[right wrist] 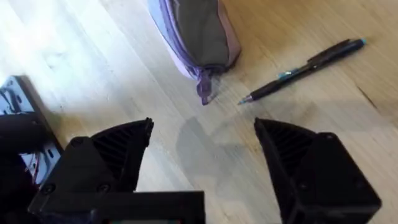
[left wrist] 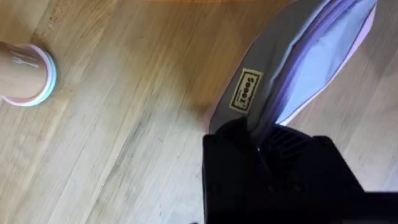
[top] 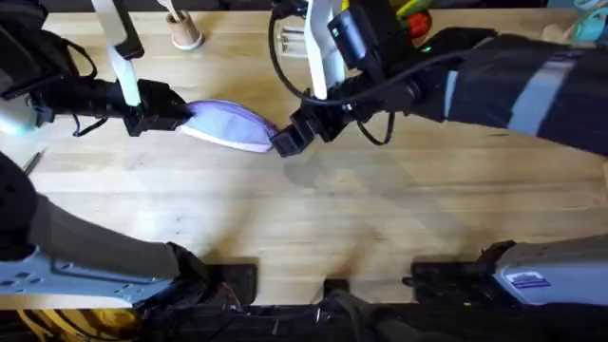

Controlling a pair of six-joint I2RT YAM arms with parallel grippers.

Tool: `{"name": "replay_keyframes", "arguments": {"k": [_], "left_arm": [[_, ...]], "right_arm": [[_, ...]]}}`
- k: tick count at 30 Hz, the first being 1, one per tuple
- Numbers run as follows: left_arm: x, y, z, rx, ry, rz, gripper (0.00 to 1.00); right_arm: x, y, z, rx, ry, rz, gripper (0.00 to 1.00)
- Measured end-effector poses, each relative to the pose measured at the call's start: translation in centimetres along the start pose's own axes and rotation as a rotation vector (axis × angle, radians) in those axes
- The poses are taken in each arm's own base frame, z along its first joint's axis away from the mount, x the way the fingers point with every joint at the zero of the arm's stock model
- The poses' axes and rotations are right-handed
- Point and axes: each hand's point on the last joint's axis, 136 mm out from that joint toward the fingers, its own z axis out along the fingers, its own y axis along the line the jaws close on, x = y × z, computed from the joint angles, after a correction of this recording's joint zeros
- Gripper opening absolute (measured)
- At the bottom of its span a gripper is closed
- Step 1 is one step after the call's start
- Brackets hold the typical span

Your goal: Unzip the bag, pick up the pens from the table one at a time and place them inside, then zip the bag closed.

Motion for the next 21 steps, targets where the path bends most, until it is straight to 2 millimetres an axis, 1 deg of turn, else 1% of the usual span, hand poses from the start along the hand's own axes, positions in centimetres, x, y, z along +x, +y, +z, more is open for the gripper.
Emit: {"name": "replay_keyframes", "arguments": {"k": [3,8,12,15,21], "left_arm": [[0.0,0.0,0.0,0.0,0.0,0.0,0.041],[0.0,0.0,0.0,0.0,0.0,0.0,0.041],[0.0,0.0,0.0,0.0,0.0,0.0,0.041],[0.0,0.0,0.0,0.0,0.0,0.0,0.041],[0.0,0.0,0.0,0.0,0.0,0.0,0.041]], "right_arm": [[-0.1,0.5,2.1,-0.016,0.0,-0.024,0.995],[0.1,1.6,4.5,-0.043,0.004,-0.059,0.995],[0.7,1.5,5.3,-0.047,0.026,-0.055,0.995],[0.9,1.3,5.7,-0.046,0.03,-0.053,0.995],[-0.2,1.2,6.3,-0.049,-0.015,-0.069,0.995]]}}
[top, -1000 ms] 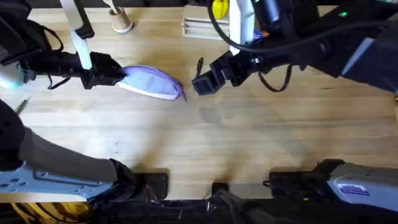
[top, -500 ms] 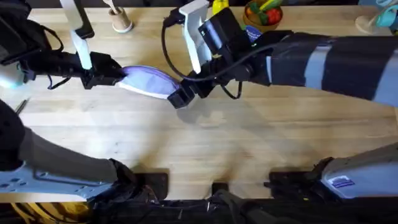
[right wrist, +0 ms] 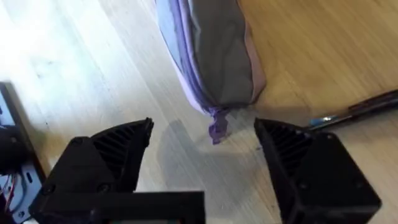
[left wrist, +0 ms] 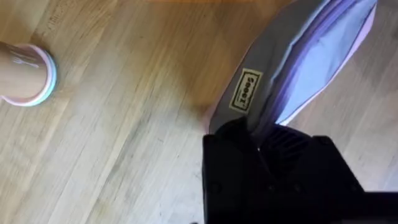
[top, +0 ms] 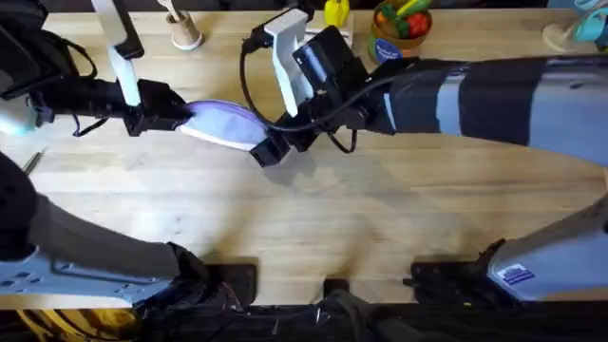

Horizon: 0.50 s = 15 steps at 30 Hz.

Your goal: Unzip the bag, pick up the pens from the table one at a time and place them inside, then zip the bag closed.

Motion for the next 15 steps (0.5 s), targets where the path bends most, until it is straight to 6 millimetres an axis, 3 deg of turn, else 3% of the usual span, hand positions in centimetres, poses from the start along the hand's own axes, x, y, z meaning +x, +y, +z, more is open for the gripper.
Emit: {"name": "replay_keyframes", "arguments": {"k": [12,15], "left_arm": [[0.0,0.0,0.0,0.0,0.0,0.0,0.041],[0.0,0.0,0.0,0.0,0.0,0.0,0.041]], "right_arm": [[0.8,-0.5,1.4,0.0,0.019,0.007,0.994],[0.8,-0.5,1.4,-0.001,0.019,0.007,0.945]]}}
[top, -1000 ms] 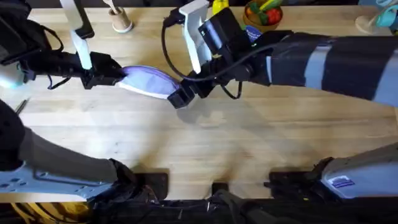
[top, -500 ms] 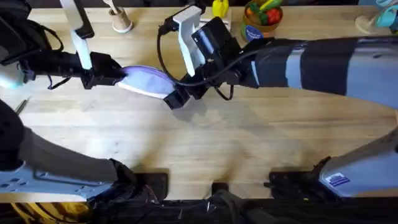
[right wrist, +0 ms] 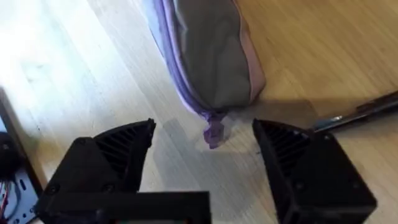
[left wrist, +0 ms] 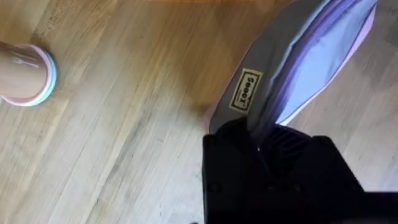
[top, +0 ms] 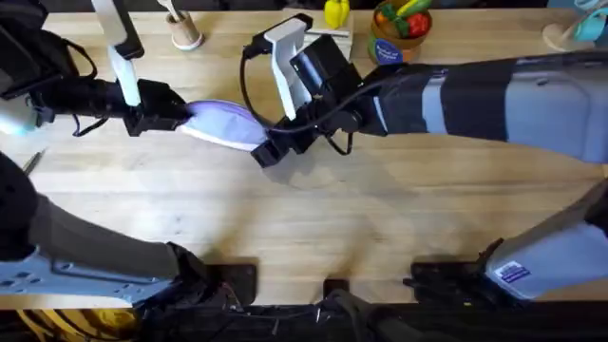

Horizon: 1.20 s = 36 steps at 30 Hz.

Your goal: Unzip the bag, pick up the pens from the table one at a time and place them inside, then zip the bag closed.

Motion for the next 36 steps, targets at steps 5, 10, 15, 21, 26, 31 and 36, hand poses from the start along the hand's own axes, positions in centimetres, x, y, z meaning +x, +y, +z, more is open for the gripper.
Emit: {"name": "replay_keyframes", "arguments": {"k": [5,10,15,21,26,31,36], "left_arm": [[0.0,0.01,0.0,0.0,0.0,0.0,0.041],[0.0,0.0,0.0,0.0,0.0,0.0,0.041],[0.0,0.02,0.0,0.0,0.0,0.0,0.042],[0.0,0.01,0.0,0.0,0.0,0.0,0.041],[0.0,0.01,0.0,0.0,0.0,0.0,0.041],[0.0,0.0,0.0,0.0,0.0,0.0,0.042],[0.0,0.0,0.0,0.0,0.0,0.0,0.041]], "right_arm": [[0.02,0.02,0.01,-0.001,0.001,0.001,0.76],[0.12,-0.02,0.11,-0.001,0.004,0.002,0.599],[0.12,-0.02,0.11,-0.001,0.004,0.002,0.422],[0.13,-0.05,0.11,0.0,0.004,-0.001,0.222],[0.21,-0.15,0.11,0.006,0.007,-0.001,0.035],[0.2,-0.16,0.11,0.006,0.007,-0.001,0.033],[0.14,-0.16,0.01,0.004,0.005,0.0,0.031]]}}
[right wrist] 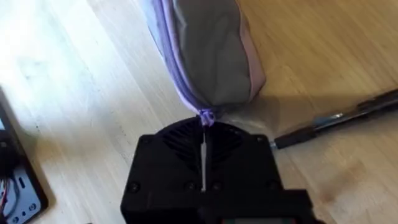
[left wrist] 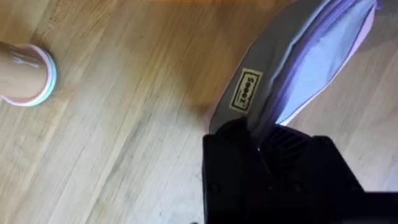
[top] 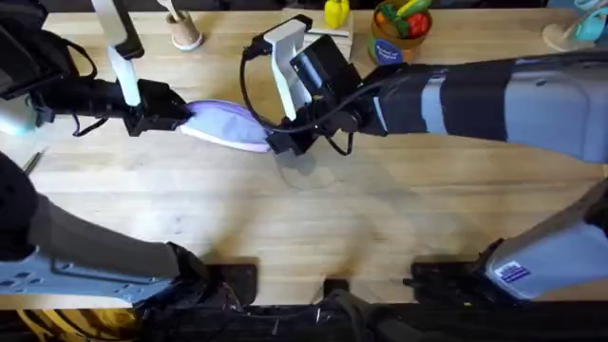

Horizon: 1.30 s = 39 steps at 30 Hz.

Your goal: Unzip the bag, pick up the pens from the table one at a time and place them inside, then zip the bag closed.

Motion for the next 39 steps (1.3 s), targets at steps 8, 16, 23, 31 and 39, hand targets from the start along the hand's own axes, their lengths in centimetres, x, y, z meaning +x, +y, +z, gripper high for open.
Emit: {"name": "replay_keyframes", "arguments": {"k": [8,16,23,31,39], "left_arm": [[0.0,0.0,0.0,0.0,0.001,0.0,0.042],[0.0,0.0,0.0,0.0,0.001,-0.001,0.042],[0.0,0.0,0.0,0.0,0.001,-0.001,0.042],[0.0,0.0,0.0,0.0,0.001,-0.001,0.042],[0.0,0.0,0.0,0.0,0.001,-0.001,0.042]], "right_arm": [[-3.0,1.2,-3.4,0.001,-0.102,-0.036,0.03],[-5.7,1.9,-5.7,0.005,-0.178,-0.062,0.029],[-8.0,2.5,-6.7,0.0,-0.232,-0.085,0.029],[-8.4,2.9,-6.8,-0.005,-0.237,-0.094,0.03],[-7.5,2.3,-6.6,0.013,-0.2,-0.035,0.988]]}}
